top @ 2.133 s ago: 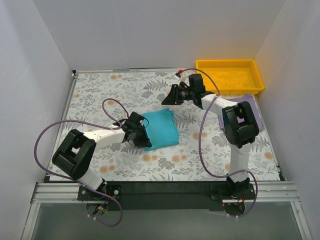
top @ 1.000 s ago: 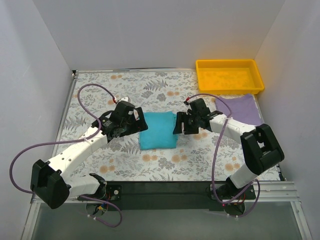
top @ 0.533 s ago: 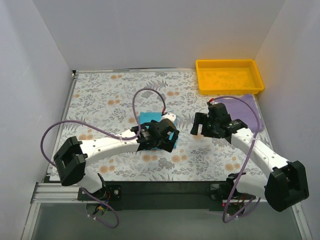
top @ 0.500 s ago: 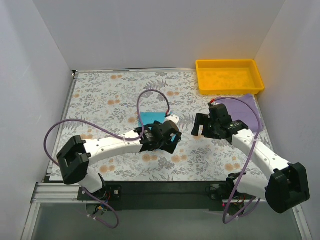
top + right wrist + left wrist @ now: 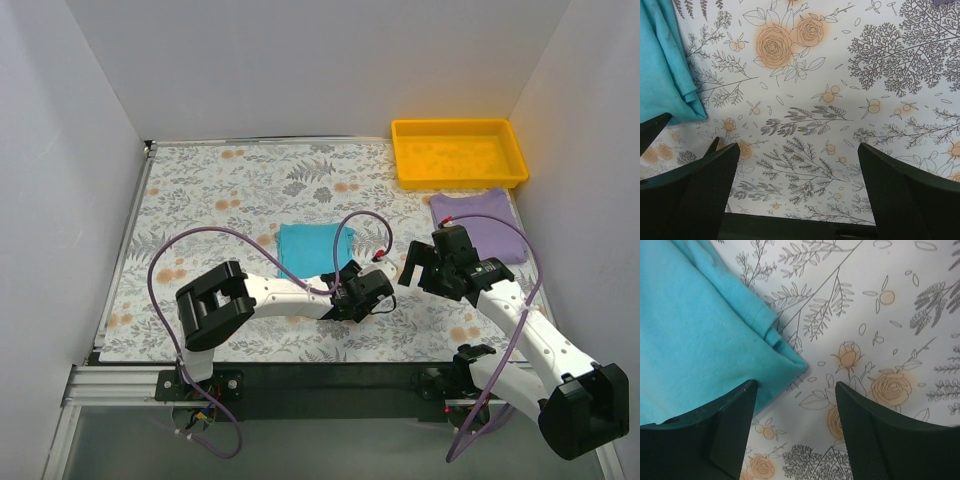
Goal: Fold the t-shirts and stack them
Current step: Neatly place the folded tshirt to the corner
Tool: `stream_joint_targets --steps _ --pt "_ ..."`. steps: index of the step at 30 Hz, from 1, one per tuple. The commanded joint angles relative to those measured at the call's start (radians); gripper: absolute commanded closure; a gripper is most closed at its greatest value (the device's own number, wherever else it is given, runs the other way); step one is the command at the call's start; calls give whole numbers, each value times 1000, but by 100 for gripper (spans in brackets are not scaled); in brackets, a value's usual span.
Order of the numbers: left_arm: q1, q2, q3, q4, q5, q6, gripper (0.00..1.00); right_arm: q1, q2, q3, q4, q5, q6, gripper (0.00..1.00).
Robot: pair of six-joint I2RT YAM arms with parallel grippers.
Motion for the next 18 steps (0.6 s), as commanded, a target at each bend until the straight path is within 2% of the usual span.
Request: stream_joint_targets --steps 1,3,6,11,15,18 --pt "3 29 32 59 -62 53 41 -3 -3 -5 -2 -10 8 10" --pt "2 46 28 67 -73 59 44 -3 8 3 1 -13 -1 10" --pt "2 75 17 82 -82 59 55 -3 35 13 7 -14 -10 10" --pt "2 99 3 85 -100 51 86 -3 78 33 62 -59 -21 10" --pt "9 54 2 84 -113 47 99 -7 132 49 108 -79 -25 9" --pt "25 4 0 85 -77 30 100 -14 173 55 160 -91 -7 4"
